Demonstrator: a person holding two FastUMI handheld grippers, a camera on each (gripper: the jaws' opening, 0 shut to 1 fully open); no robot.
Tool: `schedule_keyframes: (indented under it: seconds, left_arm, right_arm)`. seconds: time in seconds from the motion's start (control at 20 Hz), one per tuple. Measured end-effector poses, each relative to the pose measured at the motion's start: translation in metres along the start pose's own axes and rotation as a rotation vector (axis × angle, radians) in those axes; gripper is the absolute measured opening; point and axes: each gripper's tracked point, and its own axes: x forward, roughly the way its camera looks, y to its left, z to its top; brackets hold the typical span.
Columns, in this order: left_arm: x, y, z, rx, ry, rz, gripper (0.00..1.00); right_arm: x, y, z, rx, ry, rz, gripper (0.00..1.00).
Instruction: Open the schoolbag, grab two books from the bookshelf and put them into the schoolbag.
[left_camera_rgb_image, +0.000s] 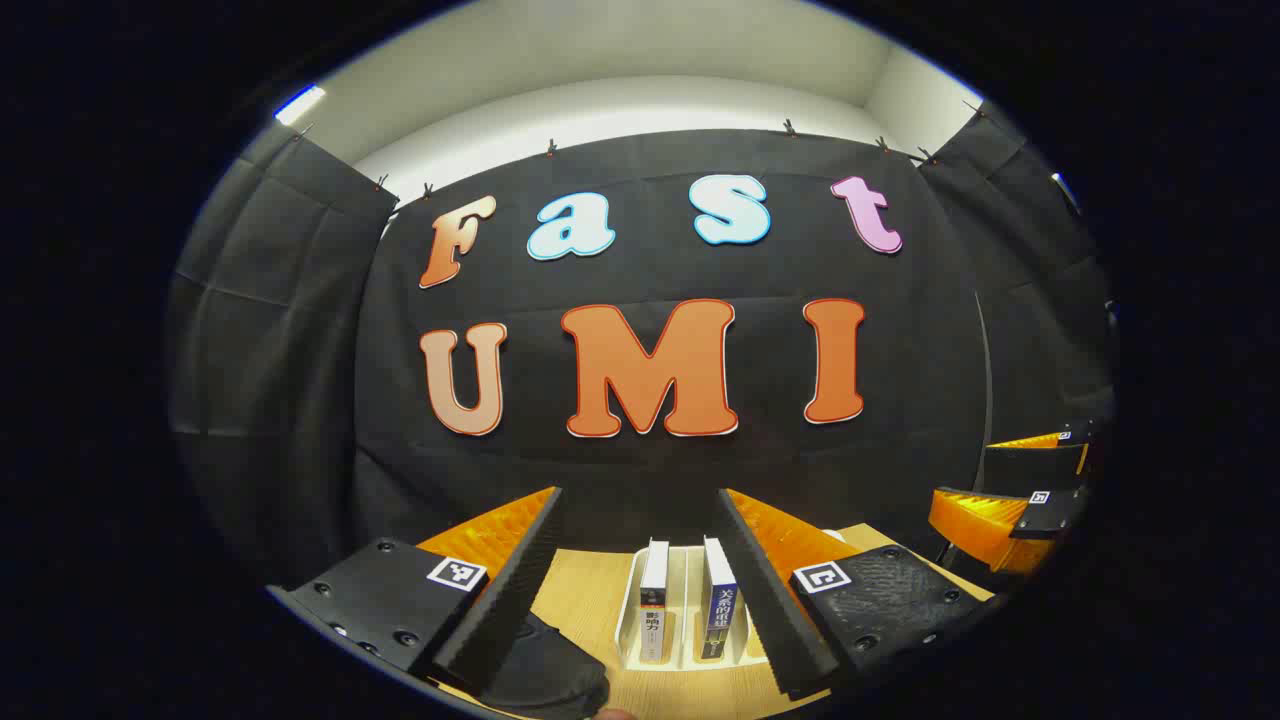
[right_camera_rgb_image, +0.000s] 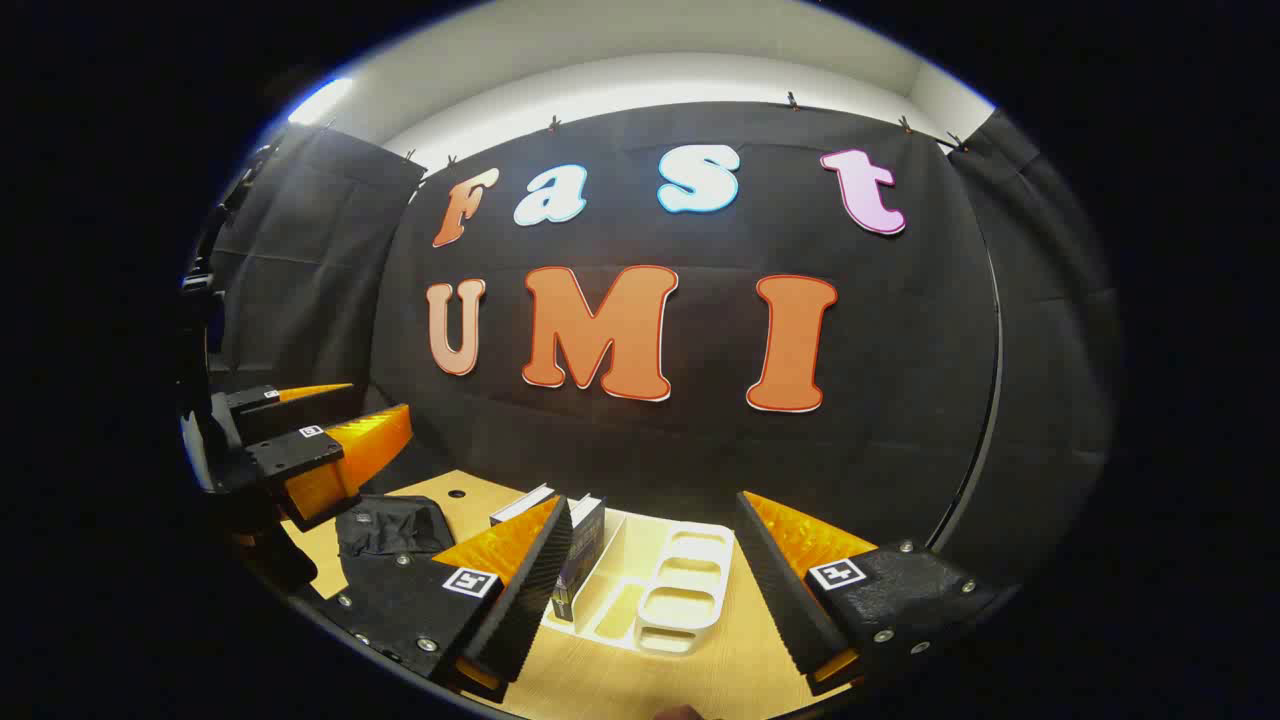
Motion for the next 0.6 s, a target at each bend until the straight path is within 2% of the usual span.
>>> schedule_keyframes:
  seconds: [0.2, 0.35, 0.4, 0.6]
  left_arm:
    - [0.014, 0.014, -0.014, -0.063, 0.031, -0.024, 0.96]
    - [0.023, 0.017, -0.012, -0.102, 0.024, -0.077, 0.96]
    - [0.027, 0.017, -0.011, -0.111, 0.017, -0.092, 0.96]
    - [0.032, 0.013, -0.010, -0.089, 0.012, -0.137, 0.97]
  right_arm:
    - [0.008, 0.013, -0.017, 0.049, 0.058, -0.053, 0.97]
    - [0.012, 0.019, -0.021, 0.079, 0.088, -0.094, 1.00]
    - [0.012, 0.022, -0.023, 0.083, 0.094, -0.102, 0.97]
    - [0.013, 0.025, -0.028, 0.079, 0.114, -0.137, 0.97]
